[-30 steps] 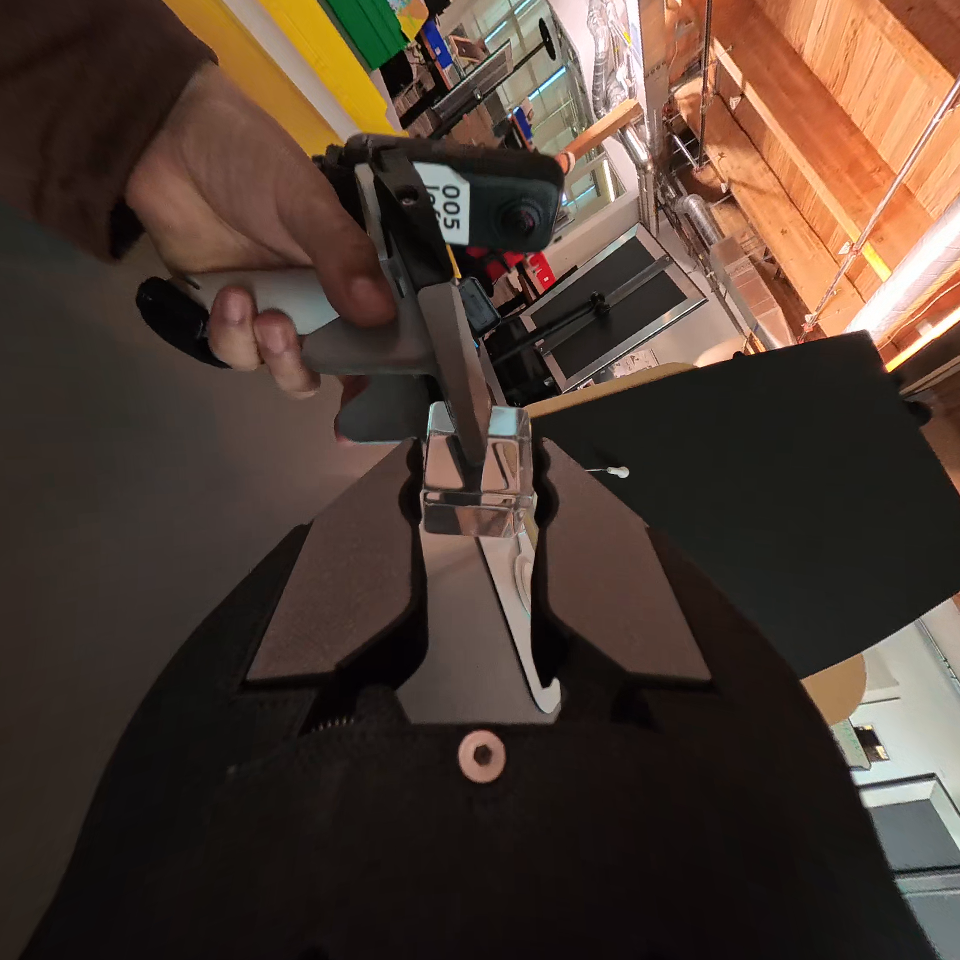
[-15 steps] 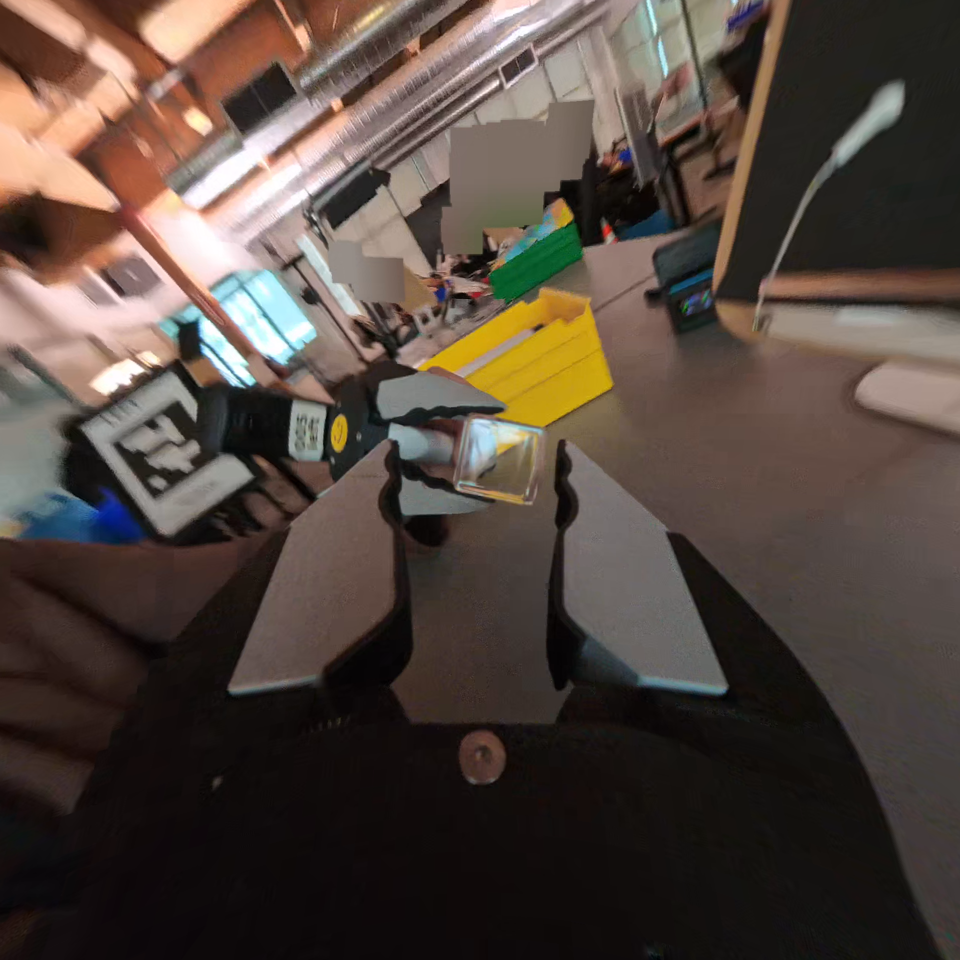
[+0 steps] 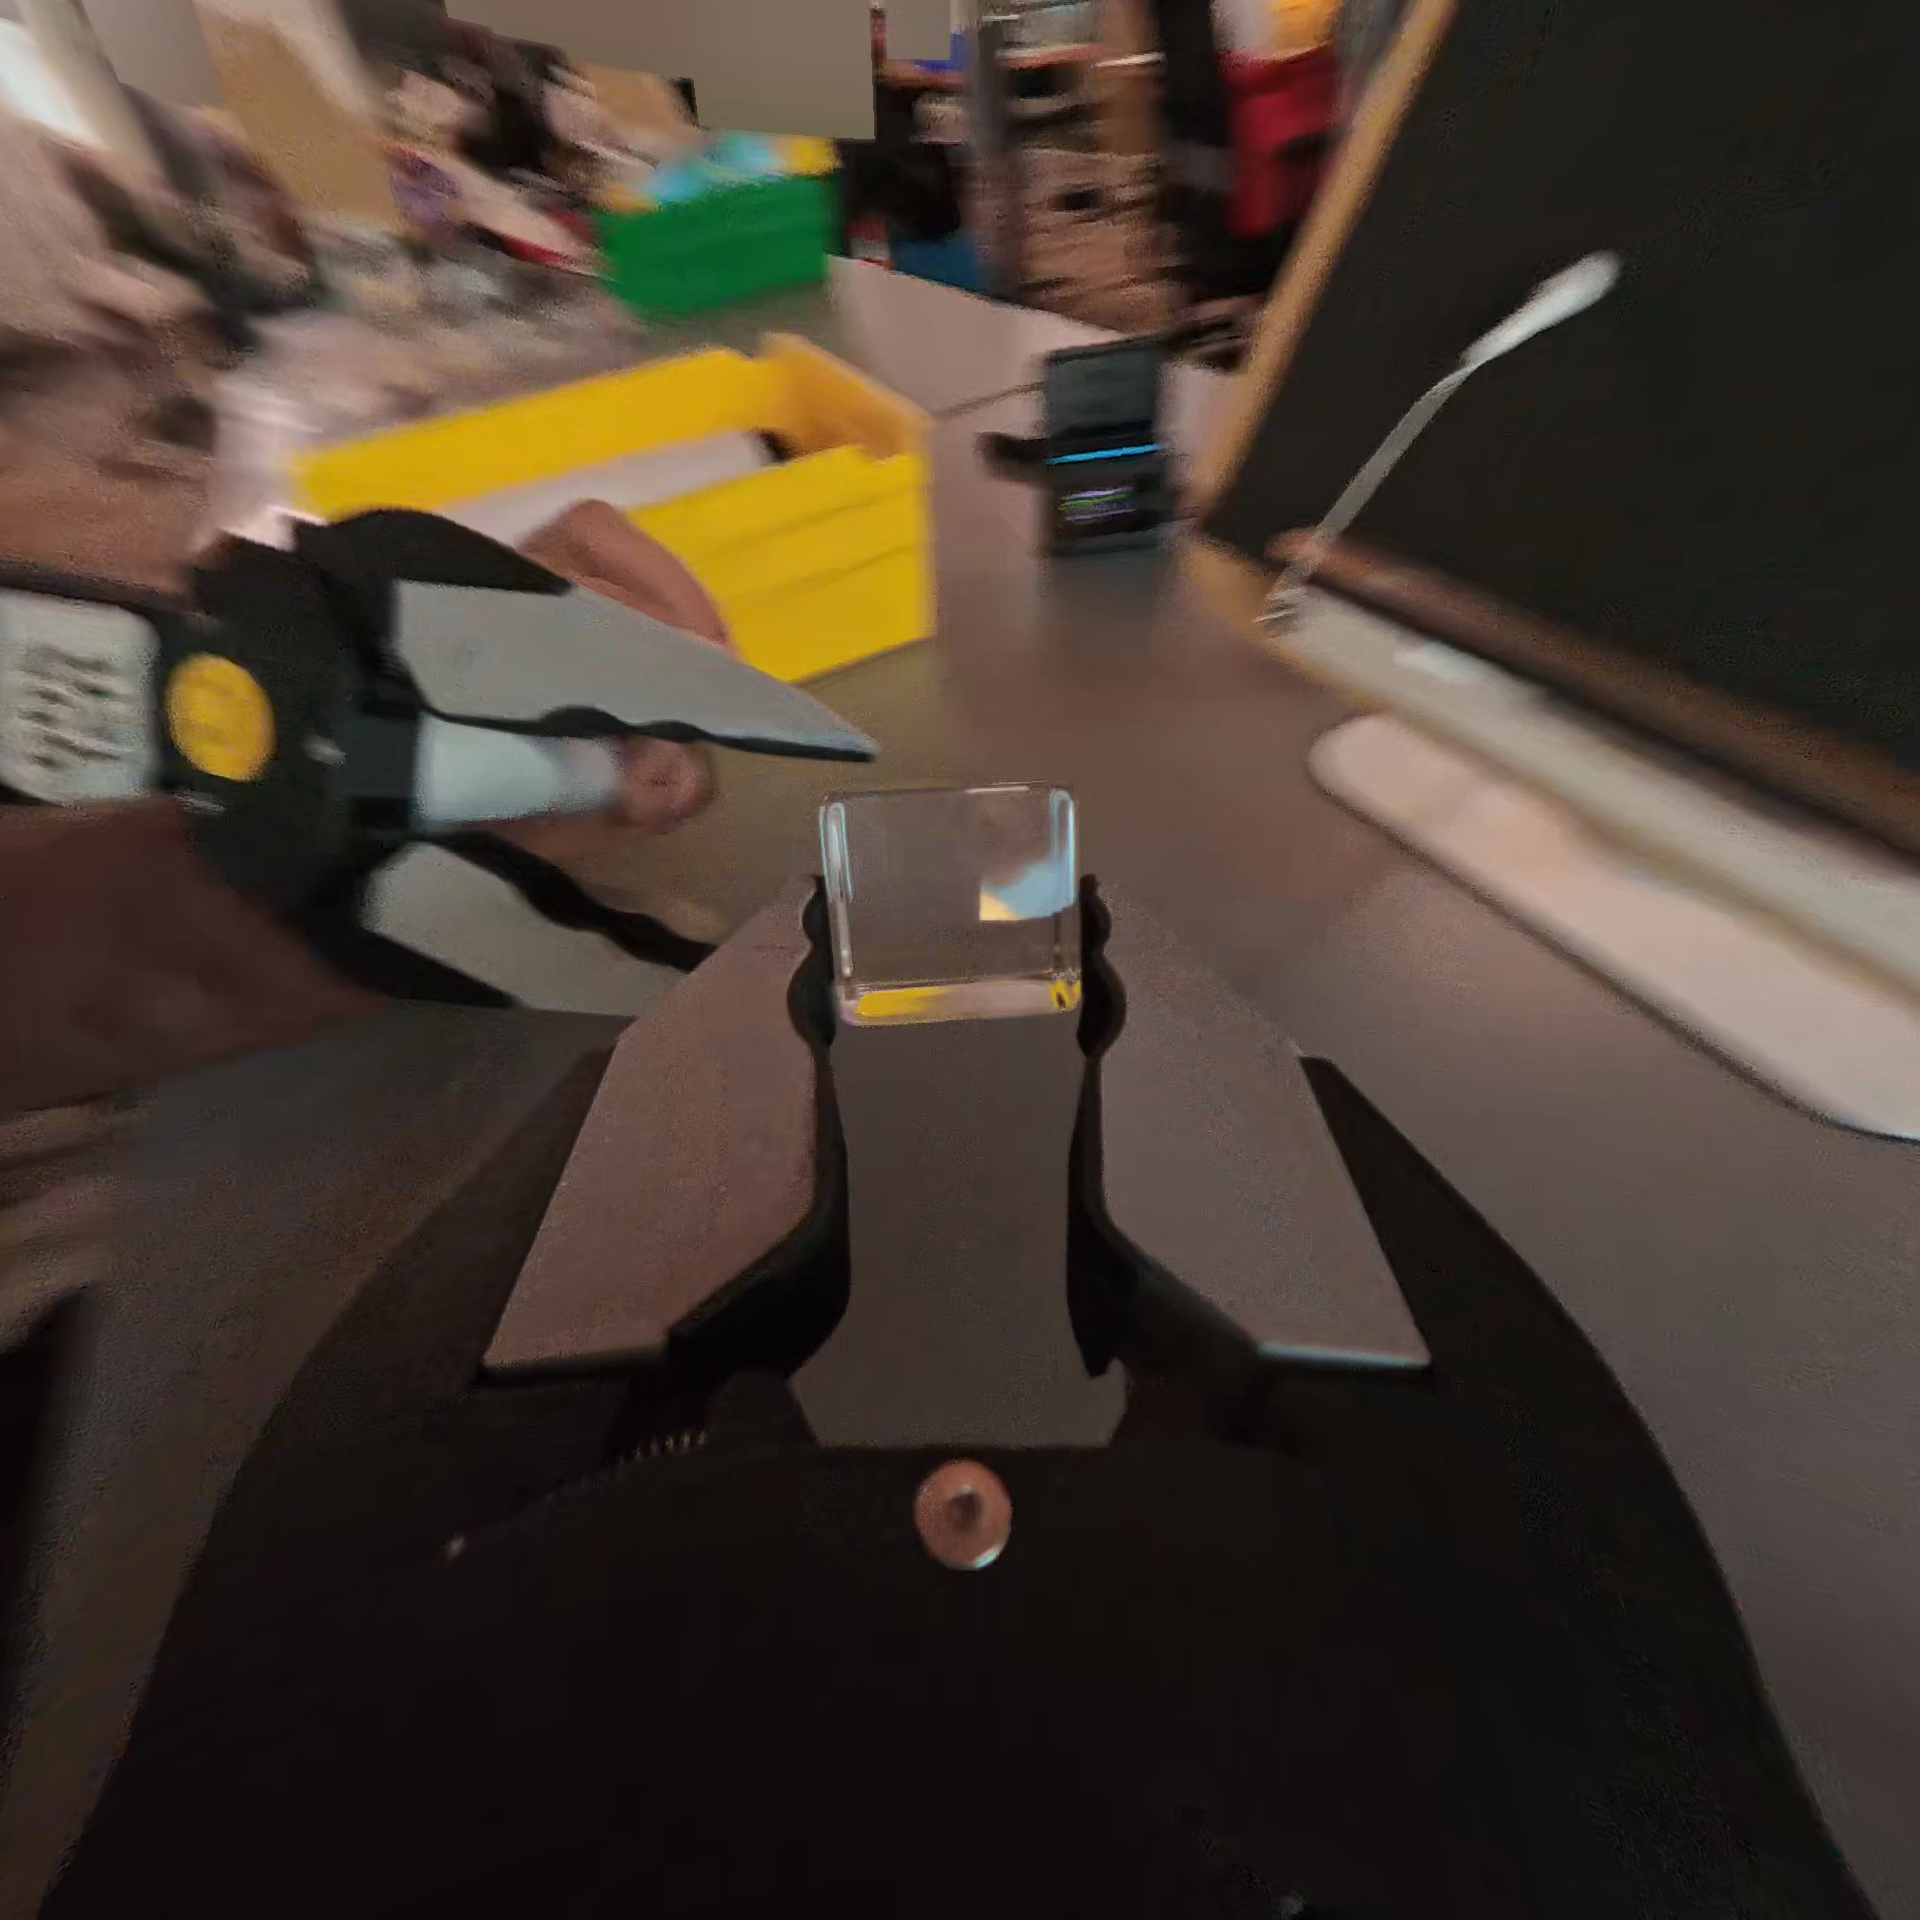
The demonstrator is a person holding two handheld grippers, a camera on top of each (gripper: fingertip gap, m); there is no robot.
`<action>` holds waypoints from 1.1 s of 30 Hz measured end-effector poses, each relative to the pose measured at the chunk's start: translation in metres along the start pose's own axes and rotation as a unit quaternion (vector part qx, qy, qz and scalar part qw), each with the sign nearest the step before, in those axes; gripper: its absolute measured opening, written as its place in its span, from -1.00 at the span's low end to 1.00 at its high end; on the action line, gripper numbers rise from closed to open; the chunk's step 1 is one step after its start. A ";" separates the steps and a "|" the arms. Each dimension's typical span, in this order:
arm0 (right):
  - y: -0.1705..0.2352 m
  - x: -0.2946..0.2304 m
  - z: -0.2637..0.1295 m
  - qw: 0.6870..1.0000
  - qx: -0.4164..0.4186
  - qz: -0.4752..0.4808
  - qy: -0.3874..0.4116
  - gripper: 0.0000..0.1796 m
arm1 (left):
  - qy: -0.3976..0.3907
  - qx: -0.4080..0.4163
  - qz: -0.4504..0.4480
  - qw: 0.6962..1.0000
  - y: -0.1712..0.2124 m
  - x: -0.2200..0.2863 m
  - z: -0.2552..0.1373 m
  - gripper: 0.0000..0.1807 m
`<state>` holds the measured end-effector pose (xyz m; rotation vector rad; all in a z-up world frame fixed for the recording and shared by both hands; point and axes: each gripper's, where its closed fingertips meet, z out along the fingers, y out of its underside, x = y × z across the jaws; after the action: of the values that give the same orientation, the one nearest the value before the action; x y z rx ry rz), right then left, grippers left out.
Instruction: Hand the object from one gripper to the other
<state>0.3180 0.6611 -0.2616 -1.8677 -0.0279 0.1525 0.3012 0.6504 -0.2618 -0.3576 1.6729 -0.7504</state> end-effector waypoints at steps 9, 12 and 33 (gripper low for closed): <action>-0.043 0.111 -0.160 0.932 -0.144 -0.037 0.331 -0.53 | 0.011 -0.055 -0.104 0.993 0.029 -0.009 0.005 -0.59; 0.001 0.166 -0.198 0.897 -0.249 0.029 0.365 -0.53 | 0.009 -0.060 -0.092 0.994 0.029 -0.008 0.006 -0.62; 0.000 0.176 -0.175 0.914 -0.239 0.072 0.321 -0.43 | 0.015 -0.083 -0.140 0.987 0.042 -0.011 0.006 -0.64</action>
<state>0.5137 0.5124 -0.2266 -2.3257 0.5733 -0.4085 0.3170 0.6868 -0.2816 -0.7128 1.7389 -0.8264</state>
